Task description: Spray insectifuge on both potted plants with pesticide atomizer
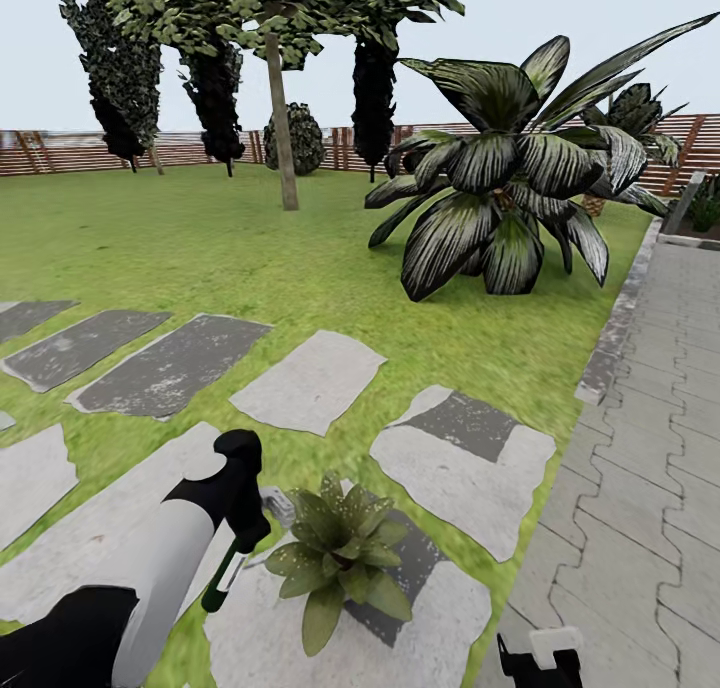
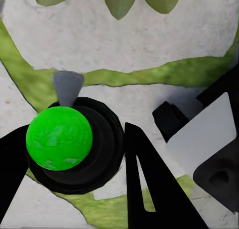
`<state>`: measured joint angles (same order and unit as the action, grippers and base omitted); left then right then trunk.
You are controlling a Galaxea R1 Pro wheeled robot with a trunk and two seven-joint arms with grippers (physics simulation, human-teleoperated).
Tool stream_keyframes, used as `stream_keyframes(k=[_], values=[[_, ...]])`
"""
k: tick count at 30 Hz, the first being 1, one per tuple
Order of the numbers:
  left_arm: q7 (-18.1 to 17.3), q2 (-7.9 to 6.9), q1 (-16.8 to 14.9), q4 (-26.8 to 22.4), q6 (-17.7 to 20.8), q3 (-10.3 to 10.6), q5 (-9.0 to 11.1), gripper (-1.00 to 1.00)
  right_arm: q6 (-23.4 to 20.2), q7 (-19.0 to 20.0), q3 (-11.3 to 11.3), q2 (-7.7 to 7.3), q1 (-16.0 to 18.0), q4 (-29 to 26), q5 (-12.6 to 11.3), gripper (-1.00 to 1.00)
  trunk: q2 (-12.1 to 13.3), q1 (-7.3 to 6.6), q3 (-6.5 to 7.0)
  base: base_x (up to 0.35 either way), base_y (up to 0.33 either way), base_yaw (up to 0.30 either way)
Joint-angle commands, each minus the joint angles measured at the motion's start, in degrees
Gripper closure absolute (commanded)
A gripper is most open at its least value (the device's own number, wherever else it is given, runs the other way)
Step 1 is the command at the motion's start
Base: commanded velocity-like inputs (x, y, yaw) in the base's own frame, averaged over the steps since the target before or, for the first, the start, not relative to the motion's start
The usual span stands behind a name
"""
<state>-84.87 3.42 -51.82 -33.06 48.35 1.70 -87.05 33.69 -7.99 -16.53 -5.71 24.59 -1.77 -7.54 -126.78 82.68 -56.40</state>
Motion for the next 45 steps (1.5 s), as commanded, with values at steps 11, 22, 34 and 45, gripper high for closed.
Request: stream_keyframes(k=[11, 22, 34, 45], values=[[-0.48, -0.01, 0.23, -0.06, 1.83, 0.22, -0.67, 1.0, 0.15, -0.09, -0.52, 0.0, 0.02, 0.01, -0.55, -1.0, -0.02, -0.01, -0.05, 0.094, 0.0, 0.0], [-0.57, -0.04, -0.13, -0.23, 1.83, 0.23, -0.65, 1.0, 0.15, -0.09, -0.52, 0.0, 0.02, 0.01, -0.55, -1.0, -0.02, -0.01, -0.05, 0.042, 0.0, 0.001], [-0.47, 0.09, 0.21, -0.16, 1.83, 0.08, -0.5, 1.0, 0.15, -0.09, -0.52, -0.01, 0.02, 0.01, -0.55, -1.0, -0.02, -0.01, -0.05, 0.053, 0.0, 0.106], [-0.47, 0.1, 0.57, -0.16, 1.74, 0.06, -0.64, 1.0, 0.15, -0.09, -0.52, -0.01, 0.02, 0.01, -0.55, -1.0, -0.02, -0.01, -0.05, 0.105, -0.003, 0.0]])
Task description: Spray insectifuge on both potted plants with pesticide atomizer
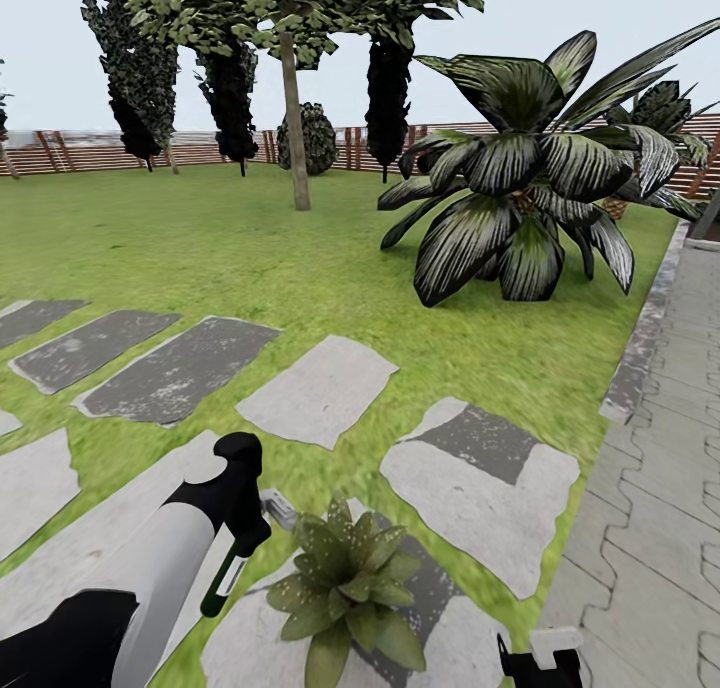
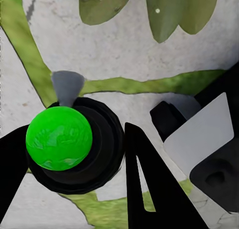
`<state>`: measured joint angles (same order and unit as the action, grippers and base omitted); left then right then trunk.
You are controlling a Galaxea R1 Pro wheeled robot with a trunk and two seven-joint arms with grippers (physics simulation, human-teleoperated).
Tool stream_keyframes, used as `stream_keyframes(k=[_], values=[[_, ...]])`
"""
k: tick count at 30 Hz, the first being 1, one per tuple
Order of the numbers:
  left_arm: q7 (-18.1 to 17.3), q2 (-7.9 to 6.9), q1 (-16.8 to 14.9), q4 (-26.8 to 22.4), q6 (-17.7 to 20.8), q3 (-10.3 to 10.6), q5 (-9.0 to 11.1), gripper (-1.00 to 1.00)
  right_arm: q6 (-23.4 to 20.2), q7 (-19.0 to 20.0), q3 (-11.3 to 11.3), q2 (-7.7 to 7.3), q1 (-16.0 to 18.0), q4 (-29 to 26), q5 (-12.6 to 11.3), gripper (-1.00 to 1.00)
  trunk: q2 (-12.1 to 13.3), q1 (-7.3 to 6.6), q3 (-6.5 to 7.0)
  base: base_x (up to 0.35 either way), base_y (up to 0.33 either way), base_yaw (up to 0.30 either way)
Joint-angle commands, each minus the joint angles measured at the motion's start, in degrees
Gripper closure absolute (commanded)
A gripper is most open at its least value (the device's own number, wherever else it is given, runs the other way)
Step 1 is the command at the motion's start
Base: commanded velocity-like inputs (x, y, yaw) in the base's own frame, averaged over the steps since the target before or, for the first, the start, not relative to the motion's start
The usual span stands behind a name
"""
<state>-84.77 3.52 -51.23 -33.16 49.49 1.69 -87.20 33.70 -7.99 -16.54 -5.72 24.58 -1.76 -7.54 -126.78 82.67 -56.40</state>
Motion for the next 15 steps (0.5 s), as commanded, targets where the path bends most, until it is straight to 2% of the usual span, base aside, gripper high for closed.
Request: stream_keyframes(k=[1, 10, 15], values=[[-0.57, 0.0, -0.02, -0.06, 0.6, 0.07, -0.48, 1.0, 0.14, -0.08, -0.51, 0.0, 0.02, 0.01, -0.55, -1.0, -0.02, 0.0, -0.05, 0.134, -0.085, 0.0], [-0.58, 0.0, 0.03, -0.06, 0.6, -0.01, -0.51, 1.0, 0.14, -0.09, -0.51, 0.0, 0.03, 0.01, -0.55, -1.0, -0.02, 0.0, -0.05, 0.015, -0.019, 0.0], [-0.57, 0.0, 0.09, -0.06, 0.6, -0.02, -0.44, 1.0, 0.14, -0.09, -0.51, 0.0, 0.03, 0.01, -0.55, -1.0, -0.02, 0.0, -0.05, -0.167, -0.18, 0.0]])
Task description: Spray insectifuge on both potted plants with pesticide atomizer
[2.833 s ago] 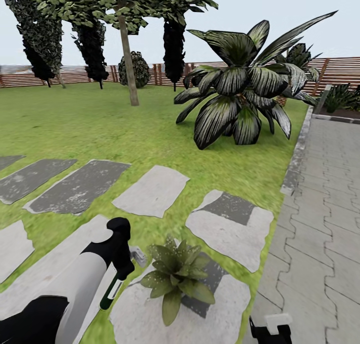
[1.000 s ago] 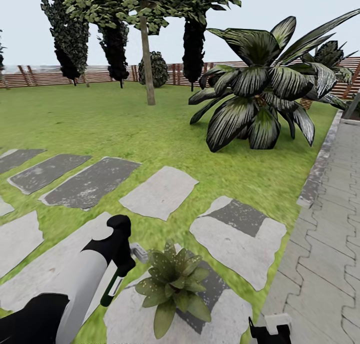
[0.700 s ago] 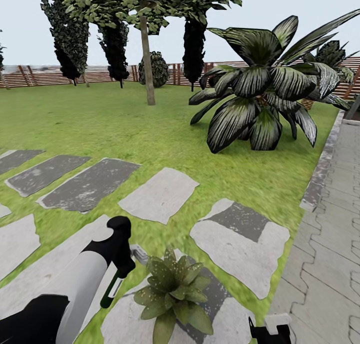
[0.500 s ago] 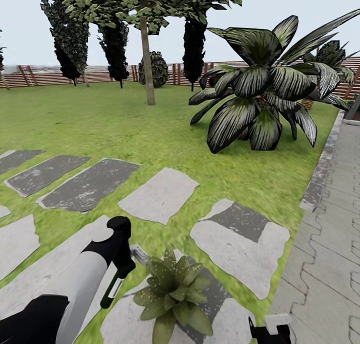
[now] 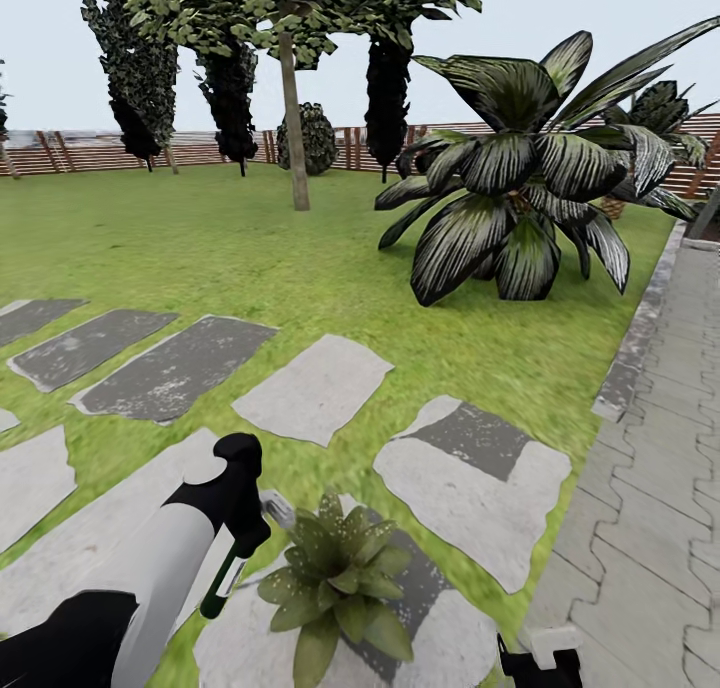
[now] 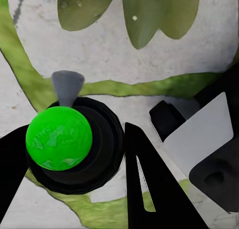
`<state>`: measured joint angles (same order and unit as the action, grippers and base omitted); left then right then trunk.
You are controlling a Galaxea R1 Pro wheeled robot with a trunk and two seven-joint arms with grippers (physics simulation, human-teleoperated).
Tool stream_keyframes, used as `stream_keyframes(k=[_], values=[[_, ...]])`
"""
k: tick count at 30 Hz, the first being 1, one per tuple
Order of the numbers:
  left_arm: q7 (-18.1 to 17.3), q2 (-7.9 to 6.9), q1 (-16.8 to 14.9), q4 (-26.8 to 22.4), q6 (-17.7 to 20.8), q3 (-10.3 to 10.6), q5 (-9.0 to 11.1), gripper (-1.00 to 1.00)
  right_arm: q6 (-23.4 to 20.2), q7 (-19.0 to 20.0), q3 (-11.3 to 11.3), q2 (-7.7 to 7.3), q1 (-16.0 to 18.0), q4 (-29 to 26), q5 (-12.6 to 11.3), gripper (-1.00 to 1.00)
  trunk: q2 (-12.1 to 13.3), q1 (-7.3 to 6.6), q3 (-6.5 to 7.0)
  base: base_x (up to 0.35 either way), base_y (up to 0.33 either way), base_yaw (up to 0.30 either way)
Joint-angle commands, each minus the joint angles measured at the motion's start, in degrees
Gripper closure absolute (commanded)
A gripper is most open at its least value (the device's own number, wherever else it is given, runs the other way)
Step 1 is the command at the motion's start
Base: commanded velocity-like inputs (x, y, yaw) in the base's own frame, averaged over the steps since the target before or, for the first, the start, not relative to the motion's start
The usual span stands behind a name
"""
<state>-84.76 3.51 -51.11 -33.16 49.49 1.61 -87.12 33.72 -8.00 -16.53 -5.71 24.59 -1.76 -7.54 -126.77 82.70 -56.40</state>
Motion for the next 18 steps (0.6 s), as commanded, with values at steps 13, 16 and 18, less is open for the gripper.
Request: stream_keyframes(k=[13, 16, 18], values=[[-0.58, -0.12, 0.14, -0.06, 0.61, 0.21, -0.65, 1.0, 0.12, -0.08, -0.52, 0.0, 0.02, 0.0, -0.55, -1.0, -0.02, -0.03, -0.05, -0.268, -0.098, 0.0], [-0.58, -0.18, 0.24, 0.19, 0.59, 0.23, -0.6, 1.0, 0.12, -0.08, -0.52, 0.0, 0.02, 0.0, -0.55, -1.0, -0.02, -0.03, -0.05, -0.038, 0.0, 0.0], [-0.54, -0.36, 1.0, 0.54, 0.45, 0.25, -0.6, 1.0, 0.12, -0.06, -0.52, 0.0, 0.02, 0.0, -0.55, -1.0, -0.02, -0.03, -0.05, -0.005, 0.0, 0.0]])
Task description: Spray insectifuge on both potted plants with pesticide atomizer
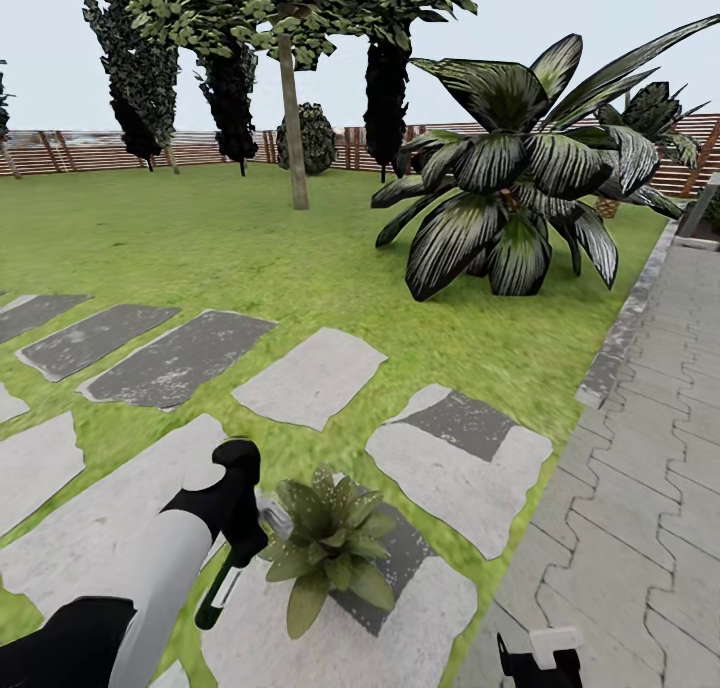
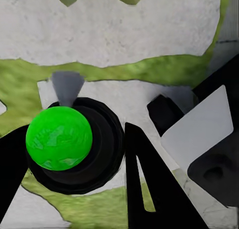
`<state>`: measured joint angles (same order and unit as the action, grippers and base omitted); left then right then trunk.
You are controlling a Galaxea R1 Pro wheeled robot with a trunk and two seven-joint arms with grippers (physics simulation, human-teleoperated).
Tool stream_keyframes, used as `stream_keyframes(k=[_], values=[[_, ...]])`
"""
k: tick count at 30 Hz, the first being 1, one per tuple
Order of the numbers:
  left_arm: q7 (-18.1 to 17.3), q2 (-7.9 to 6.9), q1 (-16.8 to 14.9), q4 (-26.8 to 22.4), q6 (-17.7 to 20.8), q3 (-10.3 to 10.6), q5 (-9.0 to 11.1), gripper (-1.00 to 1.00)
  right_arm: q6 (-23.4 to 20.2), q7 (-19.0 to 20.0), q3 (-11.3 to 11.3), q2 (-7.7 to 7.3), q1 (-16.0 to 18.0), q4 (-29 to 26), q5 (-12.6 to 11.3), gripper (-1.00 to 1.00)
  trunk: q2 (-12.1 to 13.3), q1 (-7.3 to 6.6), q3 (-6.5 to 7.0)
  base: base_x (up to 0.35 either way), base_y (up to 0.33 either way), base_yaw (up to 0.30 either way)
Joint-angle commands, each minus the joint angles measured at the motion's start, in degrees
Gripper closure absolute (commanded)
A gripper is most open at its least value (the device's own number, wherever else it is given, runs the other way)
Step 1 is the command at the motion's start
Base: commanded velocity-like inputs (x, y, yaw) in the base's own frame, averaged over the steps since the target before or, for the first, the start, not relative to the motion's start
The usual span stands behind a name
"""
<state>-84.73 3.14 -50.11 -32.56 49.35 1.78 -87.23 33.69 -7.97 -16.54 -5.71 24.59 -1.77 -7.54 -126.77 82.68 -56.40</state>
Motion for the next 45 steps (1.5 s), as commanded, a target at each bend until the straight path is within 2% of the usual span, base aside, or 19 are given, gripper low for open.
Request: stream_keyframes(k=[1, 10, 11, 13, 16, 19, 22, 25, 31, 34, 37, 39, 42, 43, 45], values=[[-0.55, -0.07, 0.83, -0.25, 0.48, 0.12, -0.46, 1.0, 0.15, -0.1, -0.52, 0.0, 0.02, 0.01, -0.55, -1.0, -0.02, -0.01, -0.05, -0.002, 0.0, 0.0], [-0.6, -0.63, 4.81, -0.12, -0.22, 0.18, -0.09, 1.0, 0.15, -0.11, -0.52, -0.22, 0.02, 0.09, -0.53, -1.0, -0.02, -0.01, -0.05, 0.0, 0.0, 0.0], [-0.61, -0.78, 4.88, 0.07, -1.13, 0.12, -0.05, 1.0, 0.15, -0.11, -0.52, -0.25, 0.02, 0.09, -0.51, -1.0, -0.02, -0.01, -0.05, 0.0, 0.0, 0.0], [-0.57, -0.98, 4.92, 0.25, -5.48, -0.19, 0.21, 1.0, 0.15, -0.11, -0.52, -0.26, 0.0, 0.09, -0.47, -1.0, -0.02, -0.01, -0.05, 0.0, 0.0, 0.0], [-0.53, -1.11, 4.93, 0.15, -7.16, -0.49, 0.21, 1.0, 0.15, -0.11, -0.52, -0.27, 0.02, 0.1, -0.51, -1.0, -0.02, -0.01, -0.05, 0.0, 0.0, 0.0], [-0.35, -2.25, 4.93, 0.04, -7.36, -0.61, 0.19, 1.0, 0.15, -0.11, -0.52, -0.23, 0.02, 0.1, -0.49, -1.0, -0.02, -0.01, -0.05, 0.0, 0.0, 0.0], [1.25, -3.06, 5.58, 0.31, -7.4, -0.63, 0.18, 1.0, 0.15, -0.11, -0.52, -0.2, 0.02, 0.1, -0.48, -1.0, -0.02, -0.01, -0.05, 0.0, 0.0, 0.0], [3.1, -3.05, 6.41, 0.13, -7.35, -0.71, 0.24, 1.0, 0.15, -0.11, -0.52, -0.21, 0.02, 0.1, -0.47, -1.0, -0.02, -0.01, -0.05, 0.0, 0.0, 0.0], [3.36, -1.65, 6.06, -0.58, -7.25, -0.77, 0.31, 1.0, 0.15, -0.11, -0.52, -0.18, 0.02, 0.1, -0.51, -1.0, -0.02, -0.01, -0.05, 0.0, 0.0, 0.0], [3.35, -1.96, 6.35, -0.44, -7.25, -0.72, 0.3, 1.0, 0.15, -0.11, -0.52, -0.18, 0.01, 0.1, -0.51, -1.0, -0.02, -0.01, -0.05, 0.0, 0.0, 0.0], [3.48, -2.72, 6.55, -0.33, -7.25, -2.04, 0.3, 1.0, 0.15, -0.11, -0.52, -0.18, 0.02, 0.1, -0.5, -1.0, -0.02, -0.01, -0.05, 0.0, 0.0, 0.0], [5.23, -2.94, 6.59, -0.37, -7.32, -4.29, 0.3, 1.0, 0.15, -0.11, -0.52, -0.18, 0.02, 0.08, -0.54, -1.0, -0.02, -0.01, -0.05, 0.0, 0.0, 0.0], [6.88, -2.28, 6.22, -0.51, -7.33, -4.94, 0.32, 1.0, 0.15, -0.08, -0.52, -0.14, 0.02, 0.08, -0.5, -1.0, -0.02, -0.01, -0.05, 0.0, 0.0, 0.0], [7.1, -0.88, 5.84, -0.55, -7.32, -5.03, 0.31, 1.0, 0.15, -0.1, -0.52, -0.11, 0.02, 0.09, -0.47, -1.0, -0.02, -0.01, -0.05, 0.0, 0.0, 0.0], [7.17, 0.66, 5.62, -0.57, -7.31, -5.03, 0.3, 1.0, 0.15, -0.11, -0.52, -0.13, 0.02, 0.09, -0.5, -1.0, -0.02, -0.01, -0.05, 0.0, 0.0, 0.0]])
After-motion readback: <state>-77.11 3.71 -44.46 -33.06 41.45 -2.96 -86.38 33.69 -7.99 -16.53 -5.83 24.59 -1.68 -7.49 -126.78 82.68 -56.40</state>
